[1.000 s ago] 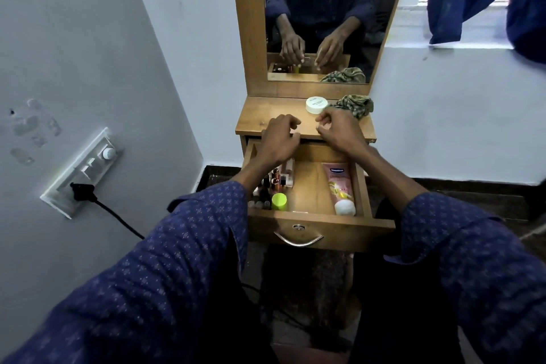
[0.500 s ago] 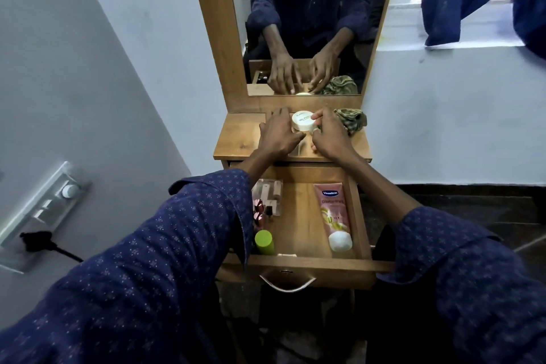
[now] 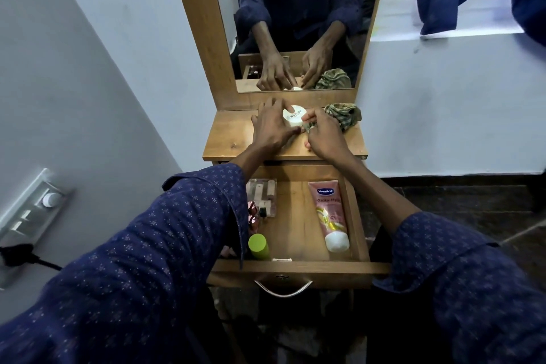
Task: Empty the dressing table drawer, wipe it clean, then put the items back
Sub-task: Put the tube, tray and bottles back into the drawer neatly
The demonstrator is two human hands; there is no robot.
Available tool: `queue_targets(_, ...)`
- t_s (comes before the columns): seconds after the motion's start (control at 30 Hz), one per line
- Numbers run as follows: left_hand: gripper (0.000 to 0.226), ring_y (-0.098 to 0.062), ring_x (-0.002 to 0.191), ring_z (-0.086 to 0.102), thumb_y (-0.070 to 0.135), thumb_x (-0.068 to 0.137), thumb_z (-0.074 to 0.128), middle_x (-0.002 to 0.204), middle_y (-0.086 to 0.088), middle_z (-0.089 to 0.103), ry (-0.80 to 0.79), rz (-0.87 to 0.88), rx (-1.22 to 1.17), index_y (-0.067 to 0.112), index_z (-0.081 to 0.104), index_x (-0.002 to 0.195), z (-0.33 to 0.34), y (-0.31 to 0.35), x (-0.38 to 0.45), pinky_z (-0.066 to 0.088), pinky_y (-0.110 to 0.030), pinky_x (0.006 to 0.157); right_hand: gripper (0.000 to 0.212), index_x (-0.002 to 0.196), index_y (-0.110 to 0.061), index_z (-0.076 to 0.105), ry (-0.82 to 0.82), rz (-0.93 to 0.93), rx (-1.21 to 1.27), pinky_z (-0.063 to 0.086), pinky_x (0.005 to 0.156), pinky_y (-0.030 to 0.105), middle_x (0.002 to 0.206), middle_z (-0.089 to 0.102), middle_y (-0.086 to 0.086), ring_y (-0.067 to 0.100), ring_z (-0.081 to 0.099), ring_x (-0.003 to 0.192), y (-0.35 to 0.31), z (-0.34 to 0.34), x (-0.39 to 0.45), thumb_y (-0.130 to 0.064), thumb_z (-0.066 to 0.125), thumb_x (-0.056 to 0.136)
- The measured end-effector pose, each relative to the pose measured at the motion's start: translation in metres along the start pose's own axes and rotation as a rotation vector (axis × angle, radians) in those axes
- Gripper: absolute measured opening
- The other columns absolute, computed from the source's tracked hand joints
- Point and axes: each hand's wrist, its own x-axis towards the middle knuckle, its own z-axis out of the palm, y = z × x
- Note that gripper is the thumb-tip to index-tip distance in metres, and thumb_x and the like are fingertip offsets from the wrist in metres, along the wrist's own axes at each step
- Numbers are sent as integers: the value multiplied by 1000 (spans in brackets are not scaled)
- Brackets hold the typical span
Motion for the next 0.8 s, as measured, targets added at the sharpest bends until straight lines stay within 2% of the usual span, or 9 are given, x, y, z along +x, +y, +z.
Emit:
queue_targets(0.17,77,-26,131,44,57,76,85,138,-6,50,-64,-130,50,19,57,137,-5,-5,-1,40,-50,107,35,111,-20,63,5,-71,-37,60,83,48,117,65,0,23,65,102,-4,-4,-7,8,55,90)
queue_targets(0.3,77,-27,132,43,64,77,81,138,-7,50,-60,-124,52,17,57,134,-13,-9,-13,36,-49,107,30,113,-21,61,-18,-128,-108,57,85,50,115,65,-1,21,64,103,-9,-6,-10,0,50,95)
queue_targets(0.37,77,-27,131,45,63,76,82,137,-7,51,-62,-89,25,18,56,134,-19,-10,-21,36,-50,106,25,117,-18,58,-50,-212,-189,54,89,47,120,62,3,22,60,107,-14,-6,-15,-5,48,99)
queue_targets(0.53,82,-23,113,52,70,65,75,116,-1,50,-73,55,-85,15,61,125,-40,-10,-48,51,-51,97,15,119,-15,52,-53,-329,-196,51,81,41,116,57,5,23,59,102,-28,-4,-28,-21,48,105)
queue_targets(0.63,81,-22,109,53,66,60,72,112,-1,51,-66,171,-131,15,66,122,-49,-6,-71,52,-46,92,19,117,-18,52,-50,-299,-151,51,78,40,110,65,5,24,62,99,-37,-4,-41,-27,55,100)
queue_targets(0.7,80,-22,108,53,63,60,72,110,-1,50,-61,223,-129,12,67,122,-51,-6,-86,51,-44,89,22,117,-19,54,-32,-227,-90,54,74,39,103,66,2,22,65,93,-38,-3,-54,-23,62,97)
queue_targets(0.8,77,-21,105,53,59,62,73,110,-1,51,-76,240,-127,13,65,123,-53,-10,-107,51,-43,87,21,115,-16,56,-34,-59,141,60,62,42,95,65,3,22,70,75,-38,1,-78,-15,66,96)
